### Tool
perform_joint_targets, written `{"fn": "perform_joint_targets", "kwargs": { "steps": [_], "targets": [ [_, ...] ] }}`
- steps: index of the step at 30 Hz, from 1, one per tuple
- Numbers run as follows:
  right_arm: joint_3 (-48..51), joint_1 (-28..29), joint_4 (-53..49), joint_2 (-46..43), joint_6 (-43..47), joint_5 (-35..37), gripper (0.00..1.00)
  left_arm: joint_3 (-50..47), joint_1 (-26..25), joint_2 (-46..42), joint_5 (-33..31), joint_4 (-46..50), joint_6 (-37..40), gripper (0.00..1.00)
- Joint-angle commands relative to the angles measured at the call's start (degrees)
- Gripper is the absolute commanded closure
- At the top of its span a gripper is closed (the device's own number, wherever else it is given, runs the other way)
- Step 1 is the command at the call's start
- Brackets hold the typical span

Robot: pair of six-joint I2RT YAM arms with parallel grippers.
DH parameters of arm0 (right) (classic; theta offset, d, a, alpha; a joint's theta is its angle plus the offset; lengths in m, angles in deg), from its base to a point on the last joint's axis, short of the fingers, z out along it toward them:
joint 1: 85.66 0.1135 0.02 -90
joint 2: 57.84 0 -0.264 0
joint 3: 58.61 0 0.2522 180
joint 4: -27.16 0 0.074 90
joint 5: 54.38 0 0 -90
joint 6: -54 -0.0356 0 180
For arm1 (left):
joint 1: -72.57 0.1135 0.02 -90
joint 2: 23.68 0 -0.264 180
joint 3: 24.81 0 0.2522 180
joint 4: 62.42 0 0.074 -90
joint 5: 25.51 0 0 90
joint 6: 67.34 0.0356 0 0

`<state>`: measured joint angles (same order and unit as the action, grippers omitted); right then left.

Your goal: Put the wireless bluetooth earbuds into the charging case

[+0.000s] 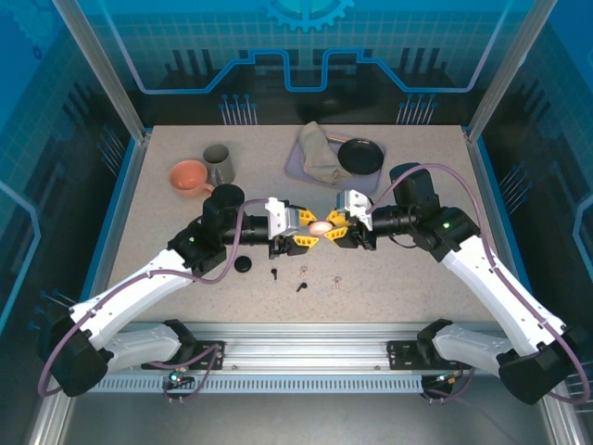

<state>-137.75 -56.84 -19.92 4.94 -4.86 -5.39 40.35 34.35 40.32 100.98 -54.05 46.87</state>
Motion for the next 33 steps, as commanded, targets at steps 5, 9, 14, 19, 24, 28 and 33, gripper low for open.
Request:
{"fn": "perform_joint_targets", "kwargs": {
  "steps": [5, 9, 14, 19, 24, 28, 33],
  "targets": [
    [-2.0, -0.6, -1.6, 0.2, 0.5, -2.2, 0.73, 2.0, -0.4, 0.8, 1.4, 0.5, 1.1, 0.58],
    [-2.1, -0.7, -1.6, 0.3, 0.4, -2.8, 0.73, 2.4, -0.4, 1.8, 1.2, 0.6, 0.8, 0.58],
    [-1.9, -0.6, -1.7, 0.2, 0.4, -2.9, 0.73, 2.6, -0.5, 2.1, 1.1, 0.4, 0.5, 0.58],
    [-2.1, -0.6, -1.7, 0.7, 0.2, -3.0, 0.73, 2.9, -0.4, 2.1, 1.3, 0.3, 0.1, 0.65],
    [-1.9, -0.7, -1.3, 0.9, -0.4, -3.3, 0.72, 3.2, -0.4, 2.3, 1.3, 0.7, 0.1, 0.75],
    [-1.9, -0.8, -1.5, 0.5, -0.9, -2.6, 0.67, 3.1, -0.4, 2.0, 0.7, 0.9, 0.4, 0.81],
    [-0.2, -2.2, -0.1, -2.5, -2.5, -0.7, 0.46, 2.7, -0.4, 1.4, -0.6, 0.8, 0.5, 0.88]
  ]
}}
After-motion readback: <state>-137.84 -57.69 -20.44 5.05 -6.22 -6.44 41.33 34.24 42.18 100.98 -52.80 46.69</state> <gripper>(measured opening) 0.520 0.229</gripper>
